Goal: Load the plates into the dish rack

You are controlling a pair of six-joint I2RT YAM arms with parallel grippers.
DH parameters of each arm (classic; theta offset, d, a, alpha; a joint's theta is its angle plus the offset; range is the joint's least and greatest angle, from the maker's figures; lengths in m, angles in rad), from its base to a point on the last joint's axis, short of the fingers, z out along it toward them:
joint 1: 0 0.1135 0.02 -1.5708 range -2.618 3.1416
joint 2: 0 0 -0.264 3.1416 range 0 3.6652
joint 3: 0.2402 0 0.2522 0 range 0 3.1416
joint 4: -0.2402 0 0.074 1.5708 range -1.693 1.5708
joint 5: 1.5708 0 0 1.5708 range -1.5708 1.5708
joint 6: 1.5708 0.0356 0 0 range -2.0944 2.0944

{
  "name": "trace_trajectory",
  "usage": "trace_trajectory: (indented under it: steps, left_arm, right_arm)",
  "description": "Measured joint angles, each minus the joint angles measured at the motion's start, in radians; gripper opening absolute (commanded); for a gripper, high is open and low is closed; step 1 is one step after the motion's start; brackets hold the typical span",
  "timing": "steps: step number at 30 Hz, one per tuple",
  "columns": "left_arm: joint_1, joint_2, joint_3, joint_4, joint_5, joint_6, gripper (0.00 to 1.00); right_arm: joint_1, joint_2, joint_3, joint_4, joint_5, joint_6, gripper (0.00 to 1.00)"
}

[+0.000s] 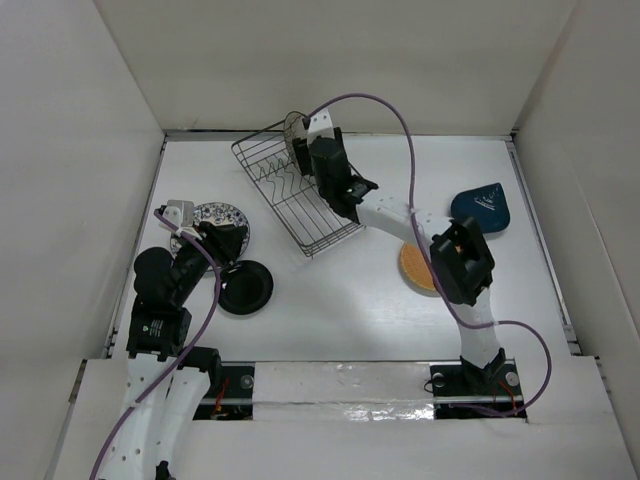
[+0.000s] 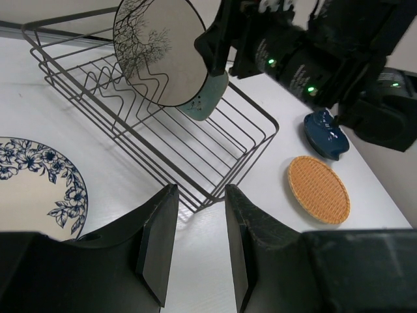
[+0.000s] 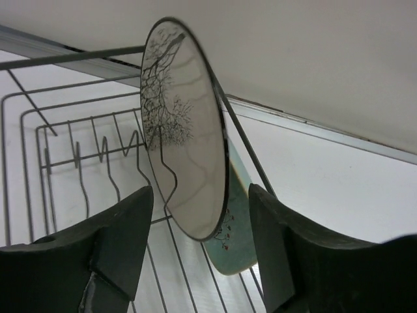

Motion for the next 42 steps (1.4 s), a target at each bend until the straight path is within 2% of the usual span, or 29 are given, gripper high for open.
trace_trajectory:
  steps: [3,4,5,6,7,8,10,11,14,15,18,19,21,22,24,32,42]
  left_arm:
    - [0.000,-0.001,0.000,0.000,0.000,0.000,0.33]
    - [0.000,-0.002,0.000,0.000,0.000,0.000,0.33]
    - [0.000,-0.002,0.000,0.000,0.000,0.000,0.33]
    - [0.000,-0.003,0.000,0.000,-0.001,0.000,0.33]
    - [0.000,-0.004,0.000,0.000,-0.001,0.000,0.32]
    - [0.000,-0.006,0.000,0.000,-0.002,0.000,0.29]
    - [0.000,-0.011,0.000,0.000,-0.002,0.000,0.24]
    - [0.000,-0.014,0.000,0.000,-0.002,0.000,0.16]
    - [0.001,-0.019,0.000,0.001,-0.004,-0.001,0.00]
    - [0.001,-0.020,0.000,0.000,-0.005,-0.001,0.00]
    - [0.001,-0.023,0.000,0.001,-0.008,-0.002,0.00]
    - [0.005,-0.023,0.000,0.001,-0.008,-0.002,0.00]
    - [0.015,-0.023,0.000,0.001,-0.008,-0.002,0.00]
    - [0.020,-0.024,0.000,0.001,-0.008,-0.002,0.00]
    - [0.028,-0.029,0.000,0.001,-0.008,-0.002,0.02]
    - [0.034,-0.043,0.000,0.001,-0.005,-0.002,0.14]
    - [0.034,-0.056,0.000,0.001,-0.003,-0.003,0.18]
  right_arm:
    - [-0.005,-0.083,-0.035,-0.023,-0.040,0.066,0.70]
    - [-0.006,-0.127,-0.061,-0.032,-0.055,0.090,0.64]
    - [-0.007,-0.176,-0.089,-0.040,-0.074,0.111,0.54]
    - [-0.006,-0.232,-0.127,-0.036,-0.100,0.133,0.37]
    - [-0.006,-0.297,-0.175,-0.037,-0.123,0.158,0.07]
    - [-0.002,-0.362,-0.224,-0.035,-0.151,0.185,0.00]
    - [0.013,-0.483,-0.328,-0.008,-0.199,0.249,0.00]
    - [0.029,-0.534,-0.380,0.002,-0.219,0.280,0.00]
    - [0.122,-0.628,-0.542,0.076,-0.275,0.387,0.00]
    - [0.164,-0.637,-0.597,0.095,-0.289,0.424,0.00]
    - [0.282,-0.597,-0.748,0.137,-0.320,0.561,0.14]
    - [0.318,-0.568,-0.779,0.140,-0.320,0.603,0.26]
    - [0.383,-0.493,-0.827,0.140,-0.320,0.695,0.36]
    - [0.410,-0.455,-0.839,0.140,-0.320,0.741,0.45]
    - [0.441,-0.392,-0.867,0.174,-0.323,0.838,0.50]
    - [0.449,-0.211,-0.914,0.362,-0.327,1.173,0.51]
    - [0.418,-0.069,-0.862,0.527,-0.325,1.382,0.34]
